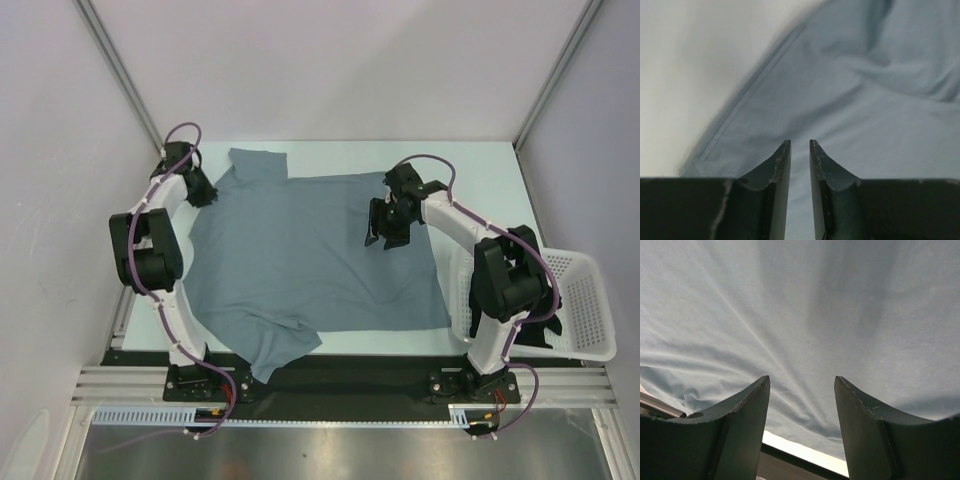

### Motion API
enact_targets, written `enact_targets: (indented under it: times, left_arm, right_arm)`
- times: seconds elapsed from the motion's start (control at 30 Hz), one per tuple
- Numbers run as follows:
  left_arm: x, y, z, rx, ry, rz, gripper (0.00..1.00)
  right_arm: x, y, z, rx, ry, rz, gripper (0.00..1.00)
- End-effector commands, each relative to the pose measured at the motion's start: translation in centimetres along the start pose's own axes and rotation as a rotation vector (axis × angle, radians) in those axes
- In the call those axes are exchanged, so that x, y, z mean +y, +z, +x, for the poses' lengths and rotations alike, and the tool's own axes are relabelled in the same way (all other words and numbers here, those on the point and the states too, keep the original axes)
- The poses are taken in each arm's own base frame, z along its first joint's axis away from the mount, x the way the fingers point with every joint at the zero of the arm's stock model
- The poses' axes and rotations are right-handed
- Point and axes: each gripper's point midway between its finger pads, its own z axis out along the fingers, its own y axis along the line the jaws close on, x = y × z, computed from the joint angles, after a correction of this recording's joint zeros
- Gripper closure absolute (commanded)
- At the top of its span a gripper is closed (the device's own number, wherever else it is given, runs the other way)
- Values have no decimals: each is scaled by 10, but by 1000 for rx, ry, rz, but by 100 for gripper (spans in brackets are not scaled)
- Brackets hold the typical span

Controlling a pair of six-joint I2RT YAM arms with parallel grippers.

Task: Fold and stack the t-shirts
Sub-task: Flatten the tshirt out

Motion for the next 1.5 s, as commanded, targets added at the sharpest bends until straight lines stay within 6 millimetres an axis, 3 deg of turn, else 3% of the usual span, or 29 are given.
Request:
enact_targets:
  times: [0.0,0.13,0.2,0.33,0.37,0.4,0.47,0.6,0.73,0.8,1.03,1.07,1.13,1.17,1.23,1.27,1.3,1.33,1.37,1.4,1.47]
  left_arm:
    - [12,1,26,65,60,-51,74]
    - [44,9,51,147,33,-161,78]
    - [76,4,68,195,-30,-277,78]
    - [118,-8,102,298,-158,-379,77]
    - [129,-12,118,336,-178,-403,77]
    - [140,-18,118,331,-223,-415,77]
    - [154,-26,138,365,-275,-419,77]
    - [169,-46,146,349,-320,-422,76]
    - [164,-57,150,337,-304,-386,76]
    - [149,-59,147,328,-301,-305,75]
    - [77,-78,71,65,-64,-95,62]
    - [67,-78,54,21,-52,-72,62]
    - [51,-70,40,-23,-53,-11,63]
    - [45,-68,35,-38,-88,7,64]
    - [36,-59,27,-59,-117,56,66]
    - [30,-56,25,-60,-147,74,66]
    - [27,-54,25,-59,-158,83,67]
    - [27,-51,26,-55,-169,83,67]
    - [26,-51,27,-55,-188,82,68]
    - [27,-51,27,-57,-196,80,68]
    - [29,-51,29,-65,-211,74,68]
  right_arm:
    - [6,-11,-5,-36,-32,-27,40]
    - [5,-11,-2,-33,-33,-29,40]
    - [4,-11,-1,-33,-38,-29,40]
    - [3,-8,2,-29,-37,-31,39]
    - [3,-6,3,-25,-36,-32,39]
    - [3,-6,2,-28,-36,-33,39]
    - [3,-3,2,-24,-33,-34,40]
    - [5,2,-1,-25,-30,-41,39]
    - [4,6,-3,-19,-27,-41,39]
    - [4,9,-3,-14,-27,-38,39]
    - [-2,21,-23,-32,-26,7,39]
    - [-5,19,-42,-88,-17,47,39]
    - [-16,30,-63,-157,-3,118,39]
    - [-12,26,-85,-215,14,120,39]
    - [-21,37,-113,-287,30,166,39]
    - [-24,41,-126,-315,36,179,41]
    - [-16,33,-156,-399,30,164,43]
    - [-19,34,-171,-436,33,177,46]
    - [-27,53,-177,-424,36,189,49]
    - [-20,42,-207,-496,33,164,52]
    - [-27,63,-224,-509,48,157,58]
